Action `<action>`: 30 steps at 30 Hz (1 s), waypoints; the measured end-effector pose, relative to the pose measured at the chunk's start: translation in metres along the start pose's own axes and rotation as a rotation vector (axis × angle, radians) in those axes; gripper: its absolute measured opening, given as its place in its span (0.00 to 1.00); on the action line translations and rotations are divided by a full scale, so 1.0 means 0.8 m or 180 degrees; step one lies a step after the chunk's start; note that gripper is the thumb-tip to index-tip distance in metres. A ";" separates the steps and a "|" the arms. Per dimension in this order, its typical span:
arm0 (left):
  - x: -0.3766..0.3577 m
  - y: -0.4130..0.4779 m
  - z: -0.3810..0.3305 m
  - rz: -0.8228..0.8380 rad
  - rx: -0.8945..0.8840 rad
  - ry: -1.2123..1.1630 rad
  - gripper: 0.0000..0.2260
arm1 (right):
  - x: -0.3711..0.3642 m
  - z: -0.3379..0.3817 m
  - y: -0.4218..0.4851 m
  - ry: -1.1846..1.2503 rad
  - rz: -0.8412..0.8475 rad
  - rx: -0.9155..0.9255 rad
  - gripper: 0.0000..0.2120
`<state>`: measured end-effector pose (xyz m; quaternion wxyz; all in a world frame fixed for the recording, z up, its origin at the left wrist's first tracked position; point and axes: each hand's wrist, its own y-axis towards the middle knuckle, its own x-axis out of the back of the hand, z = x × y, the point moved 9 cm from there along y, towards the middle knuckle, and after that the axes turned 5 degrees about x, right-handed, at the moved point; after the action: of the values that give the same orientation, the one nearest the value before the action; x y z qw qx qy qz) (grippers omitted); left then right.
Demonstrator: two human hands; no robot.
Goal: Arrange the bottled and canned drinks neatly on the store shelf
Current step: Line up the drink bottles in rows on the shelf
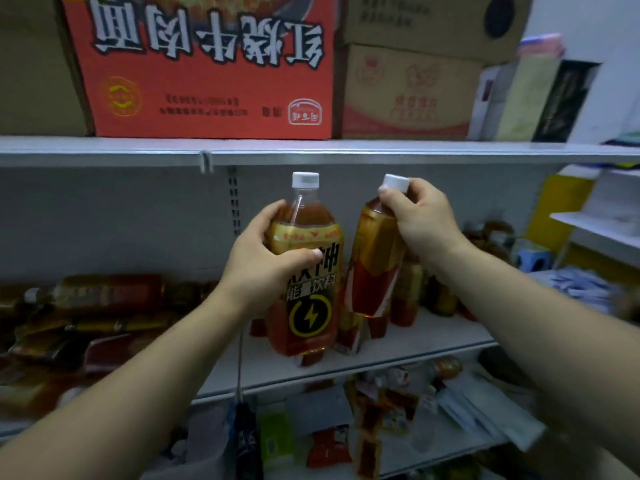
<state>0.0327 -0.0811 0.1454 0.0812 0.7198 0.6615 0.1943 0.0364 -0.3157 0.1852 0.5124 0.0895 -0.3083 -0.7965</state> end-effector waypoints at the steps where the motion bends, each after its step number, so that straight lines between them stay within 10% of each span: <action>1: -0.025 0.003 -0.004 0.0066 -0.0014 -0.0014 0.36 | 0.026 -0.007 0.003 -0.0066 -0.0065 0.0010 0.05; 13: -0.324 0.031 0.008 0.0431 0.0232 0.0030 0.36 | 0.276 -0.148 0.039 -0.0681 -0.0087 -0.0204 0.05; 30: -0.420 0.072 0.080 0.0332 0.0609 0.0322 0.32 | 0.311 -0.299 0.072 -0.0489 0.0256 -0.0684 0.08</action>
<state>0.0938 -0.4095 0.0510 -0.0316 0.7470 0.6419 0.1703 0.0761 -0.6444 0.0719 0.5255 -0.0395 -0.2629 -0.8082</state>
